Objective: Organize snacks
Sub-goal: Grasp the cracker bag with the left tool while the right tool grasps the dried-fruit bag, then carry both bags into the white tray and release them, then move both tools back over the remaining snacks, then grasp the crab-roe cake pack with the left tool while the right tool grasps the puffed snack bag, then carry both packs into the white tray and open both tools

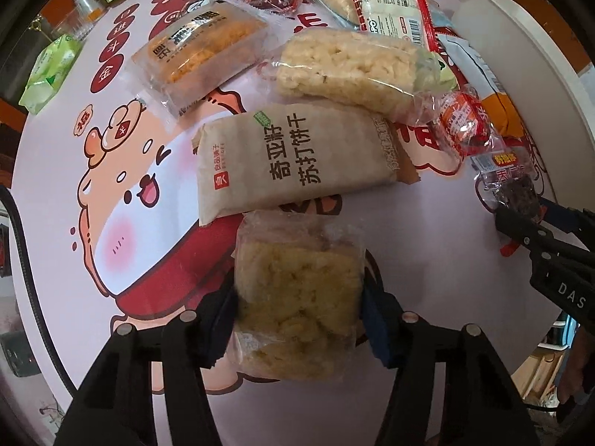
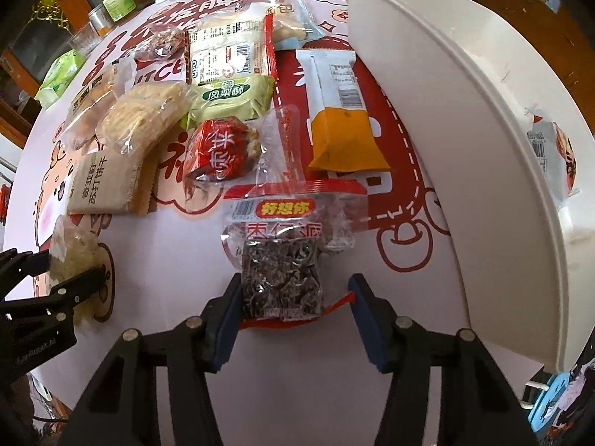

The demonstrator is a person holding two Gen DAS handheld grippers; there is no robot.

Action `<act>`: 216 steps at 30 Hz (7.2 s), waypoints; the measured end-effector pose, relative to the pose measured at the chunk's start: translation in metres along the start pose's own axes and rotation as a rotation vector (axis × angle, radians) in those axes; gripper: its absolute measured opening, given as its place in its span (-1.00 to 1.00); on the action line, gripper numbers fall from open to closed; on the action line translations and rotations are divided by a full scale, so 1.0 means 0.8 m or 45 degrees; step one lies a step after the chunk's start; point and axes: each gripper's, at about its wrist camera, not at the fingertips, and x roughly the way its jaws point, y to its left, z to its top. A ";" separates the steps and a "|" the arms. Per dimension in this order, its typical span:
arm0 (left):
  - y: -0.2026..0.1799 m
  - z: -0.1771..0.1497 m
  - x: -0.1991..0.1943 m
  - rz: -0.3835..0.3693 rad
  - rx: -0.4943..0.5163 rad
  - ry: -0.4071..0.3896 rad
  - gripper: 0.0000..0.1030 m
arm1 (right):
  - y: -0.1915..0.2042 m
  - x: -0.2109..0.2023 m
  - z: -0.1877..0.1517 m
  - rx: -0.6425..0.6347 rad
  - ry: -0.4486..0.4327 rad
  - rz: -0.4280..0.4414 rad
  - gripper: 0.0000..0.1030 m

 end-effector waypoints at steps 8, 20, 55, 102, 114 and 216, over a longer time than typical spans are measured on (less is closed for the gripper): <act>-0.016 -0.002 -0.019 0.010 0.014 -0.026 0.12 | -0.003 -0.025 -0.011 -0.009 -0.041 0.040 -0.09; -0.057 0.019 -0.103 -0.038 0.076 -0.185 0.12 | -0.036 -0.126 -0.004 -0.009 -0.345 0.067 -0.09; -0.354 0.223 -0.228 -0.133 0.302 -0.601 0.13 | -0.282 -0.206 0.046 0.157 -0.622 -0.087 0.09; -0.133 0.061 -0.321 0.024 0.179 -0.743 0.73 | -0.122 -0.252 0.031 0.052 -0.644 0.070 0.17; 0.019 0.051 -0.334 0.163 0.140 -0.688 0.73 | -0.007 -0.266 0.098 -0.200 -0.639 0.110 0.17; -0.209 0.126 -0.253 -0.325 0.372 -0.541 0.53 | -0.212 -0.221 0.024 0.304 -0.620 0.023 0.22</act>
